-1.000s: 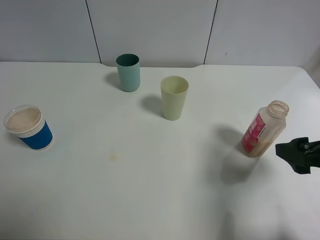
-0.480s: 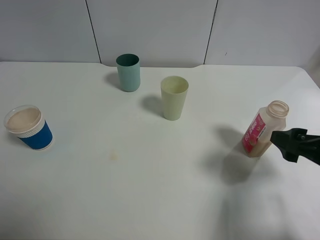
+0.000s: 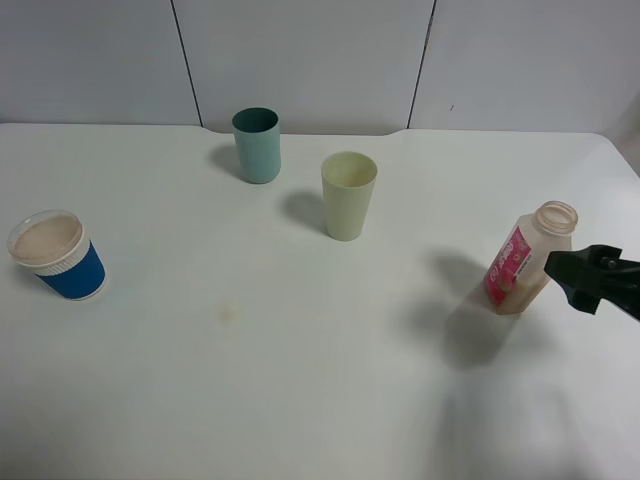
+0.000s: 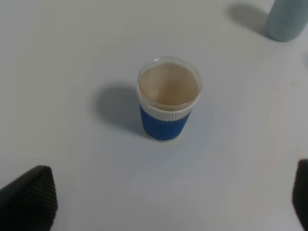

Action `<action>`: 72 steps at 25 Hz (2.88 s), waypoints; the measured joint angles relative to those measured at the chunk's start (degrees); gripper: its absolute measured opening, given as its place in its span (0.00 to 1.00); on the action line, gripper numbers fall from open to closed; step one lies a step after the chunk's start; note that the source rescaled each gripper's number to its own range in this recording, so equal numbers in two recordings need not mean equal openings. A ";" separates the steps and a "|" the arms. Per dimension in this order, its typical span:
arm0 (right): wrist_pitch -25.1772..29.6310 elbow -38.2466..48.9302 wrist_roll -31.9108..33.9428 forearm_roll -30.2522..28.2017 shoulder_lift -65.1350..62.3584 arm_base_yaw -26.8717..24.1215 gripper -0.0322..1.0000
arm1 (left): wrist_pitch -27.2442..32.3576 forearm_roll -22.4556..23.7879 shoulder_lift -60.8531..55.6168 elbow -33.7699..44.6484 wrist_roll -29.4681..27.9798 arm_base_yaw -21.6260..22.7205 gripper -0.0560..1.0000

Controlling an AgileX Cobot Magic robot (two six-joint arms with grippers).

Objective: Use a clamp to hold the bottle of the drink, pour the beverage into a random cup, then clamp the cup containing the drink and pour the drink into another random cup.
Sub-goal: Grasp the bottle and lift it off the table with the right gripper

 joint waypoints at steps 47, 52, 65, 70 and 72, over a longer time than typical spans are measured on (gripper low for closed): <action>-8.38 0.00 -2.28 -7.32 27.97 6.30 1.00 | 0.00 -0.05 0.00 0.00 0.00 0.00 0.97; -8.54 0.00 -2.11 -8.84 27.97 1.70 1.00 | 0.00 -0.05 0.00 0.00 0.00 0.00 0.97; -12.67 0.07 -6.00 -10.13 27.97 1.14 1.00 | 0.00 -0.05 0.00 0.00 0.00 0.00 0.97; -16.40 0.07 -10.97 -9.09 28.12 1.12 0.99 | 0.00 -0.05 0.00 0.00 0.00 0.00 0.97; -18.04 0.07 -14.57 -7.92 30.67 1.12 0.90 | 0.00 -0.05 0.00 0.00 0.00 0.00 0.97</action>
